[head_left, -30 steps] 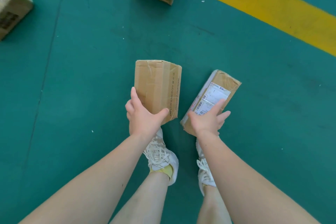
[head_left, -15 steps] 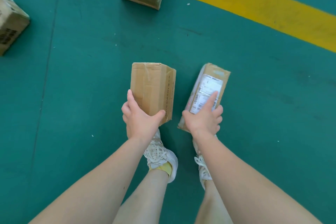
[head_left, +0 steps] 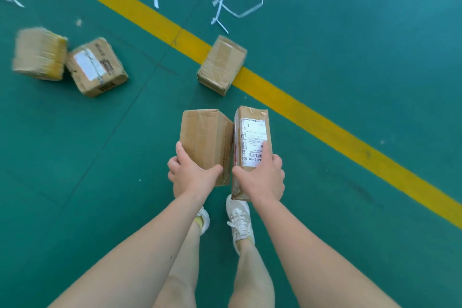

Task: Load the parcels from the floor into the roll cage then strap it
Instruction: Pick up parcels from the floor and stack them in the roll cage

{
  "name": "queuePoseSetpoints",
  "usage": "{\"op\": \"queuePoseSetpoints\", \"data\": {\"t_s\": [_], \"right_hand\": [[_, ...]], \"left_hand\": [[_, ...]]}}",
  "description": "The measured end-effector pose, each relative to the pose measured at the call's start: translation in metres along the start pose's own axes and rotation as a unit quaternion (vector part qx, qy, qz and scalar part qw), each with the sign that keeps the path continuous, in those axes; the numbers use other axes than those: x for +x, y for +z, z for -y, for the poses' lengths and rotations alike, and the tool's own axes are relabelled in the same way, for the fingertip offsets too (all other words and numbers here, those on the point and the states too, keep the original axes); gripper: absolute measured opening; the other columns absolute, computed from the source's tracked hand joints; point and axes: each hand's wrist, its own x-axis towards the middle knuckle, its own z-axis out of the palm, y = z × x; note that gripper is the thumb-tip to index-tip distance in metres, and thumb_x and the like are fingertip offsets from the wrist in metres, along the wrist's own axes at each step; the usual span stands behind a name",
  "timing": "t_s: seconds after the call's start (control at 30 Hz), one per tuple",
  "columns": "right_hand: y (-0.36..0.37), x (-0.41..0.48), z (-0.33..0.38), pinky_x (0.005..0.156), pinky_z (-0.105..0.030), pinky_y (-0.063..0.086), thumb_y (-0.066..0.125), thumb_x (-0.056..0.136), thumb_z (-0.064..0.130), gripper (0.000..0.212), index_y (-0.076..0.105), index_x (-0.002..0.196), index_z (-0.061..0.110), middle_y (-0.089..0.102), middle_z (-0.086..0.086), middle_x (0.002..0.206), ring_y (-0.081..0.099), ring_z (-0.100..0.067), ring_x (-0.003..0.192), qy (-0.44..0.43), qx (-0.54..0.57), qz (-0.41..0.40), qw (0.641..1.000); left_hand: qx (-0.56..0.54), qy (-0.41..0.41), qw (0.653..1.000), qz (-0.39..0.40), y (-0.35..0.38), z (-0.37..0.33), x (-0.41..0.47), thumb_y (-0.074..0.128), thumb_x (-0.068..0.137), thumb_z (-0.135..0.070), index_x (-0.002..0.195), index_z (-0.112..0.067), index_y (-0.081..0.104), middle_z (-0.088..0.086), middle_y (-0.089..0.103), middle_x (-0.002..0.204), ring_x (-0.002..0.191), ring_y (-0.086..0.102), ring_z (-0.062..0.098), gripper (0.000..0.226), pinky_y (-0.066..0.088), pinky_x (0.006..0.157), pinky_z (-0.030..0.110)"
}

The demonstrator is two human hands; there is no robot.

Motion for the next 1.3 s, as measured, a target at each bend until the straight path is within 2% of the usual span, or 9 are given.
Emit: {"op": "queuePoseSetpoints", "data": {"t_s": [0.17,0.37,0.5,0.6,0.67,0.73,0.87,1.07,1.3], "right_hand": [[-0.088,-0.086,0.041,0.087,-0.042,0.052,0.066,0.072,0.053,0.097,0.016,0.153,0.039,0.035,0.001,0.142,0.05,-0.025,0.121,-0.066,-0.006,-0.005,0.998],[-0.158,-0.173,0.095,0.09,-0.045,0.052,0.064,0.072,0.053,0.09,0.022,0.149,0.035,0.039,-0.004,0.136,0.051,-0.028,0.117,-0.159,-0.001,-0.005,0.987],[-0.191,-0.218,0.137,0.092,-0.046,0.052,0.064,0.072,0.051,0.087,0.026,0.148,0.034,0.039,-0.003,0.138,0.054,-0.026,0.116,-0.224,0.066,0.004,0.972],[-0.207,-0.25,0.173,0.1,-0.047,0.048,0.064,0.07,0.053,0.09,0.027,0.15,0.031,0.04,-0.003,0.145,0.05,-0.025,0.124,-0.29,0.104,0.021,0.951],[-0.213,-0.272,0.195,0.099,-0.043,0.046,0.065,0.073,0.052,0.089,0.027,0.151,0.03,0.039,-0.002,0.147,0.049,-0.023,0.124,-0.332,0.115,0.037,0.935],[-0.215,-0.296,0.216,0.093,-0.04,0.045,0.066,0.077,0.05,0.087,0.026,0.151,0.03,0.038,-0.001,0.148,0.05,-0.022,0.123,-0.364,0.123,0.061,0.921],[-0.203,-0.352,0.259,0.099,-0.046,0.048,0.064,0.07,0.055,0.09,0.028,0.149,0.03,0.043,0.0,0.146,0.053,-0.022,0.121,-0.432,0.113,0.101,0.889],[-0.157,-0.446,0.304,0.102,-0.049,0.047,0.06,0.056,0.065,0.104,0.029,0.149,0.032,0.044,0.001,0.147,0.054,-0.021,0.124,-0.509,0.071,0.185,0.837],[-0.06,-0.571,0.343,0.099,-0.044,0.049,0.064,0.066,0.059,0.099,0.026,0.153,0.031,0.04,-0.002,0.149,0.054,-0.024,0.121,-0.59,-0.024,0.266,0.762]], "left_hand": [[-0.033,-0.001,0.999,-0.038,-0.083,-0.032,-0.095,0.077,0.072,-0.048,0.153,-0.029,0.001,0.008,0.021,0.149,0.133,0.031,0.032,0.113,0.041,0.095,0.045],[-0.112,-0.022,0.99,-0.087,-0.165,-0.047,-0.173,0.077,0.072,-0.052,0.154,-0.028,0.001,0.009,0.024,0.149,0.133,0.033,0.033,0.114,0.041,0.095,0.046],[-0.172,-0.018,0.979,-0.108,-0.213,-0.047,-0.202,0.079,0.071,-0.05,0.154,-0.027,0.005,0.011,0.027,0.149,0.133,0.035,0.034,0.114,0.039,0.1,0.046],[-0.25,-0.004,0.959,-0.135,-0.25,-0.045,-0.218,0.079,0.069,-0.055,0.154,-0.025,0.009,0.012,0.029,0.149,0.133,0.038,0.034,0.113,0.039,0.103,0.046],[-0.303,0.006,0.94,-0.153,-0.276,-0.039,-0.227,0.078,0.068,-0.058,0.154,-0.025,0.013,0.011,0.032,0.147,0.13,0.041,0.034,0.112,0.041,0.103,0.046],[-0.338,0.009,0.925,-0.174,-0.302,-0.031,-0.235,0.076,0.069,-0.06,0.154,-0.025,0.015,0.011,0.033,0.147,0.13,0.043,0.034,0.11,0.041,0.104,0.047],[-0.4,0.002,0.891,-0.217,-0.355,-0.002,-0.248,0.071,0.072,-0.064,0.153,-0.023,0.019,0.012,0.036,0.145,0.127,0.045,0.034,0.104,0.043,0.103,0.046],[-0.484,-0.016,0.827,-0.286,-0.427,0.076,-0.267,0.07,0.07,-0.066,0.151,-0.023,0.024,0.01,0.041,0.141,0.121,0.05,0.031,0.103,0.046,0.102,0.044],[-0.55,-0.063,0.744,-0.374,-0.505,0.211,-0.294,0.074,0.066,-0.065,0.15,-0.022,0.028,0.01,0.043,0.139,0.117,0.053,0.031,0.105,0.05,0.098,0.044]]}}
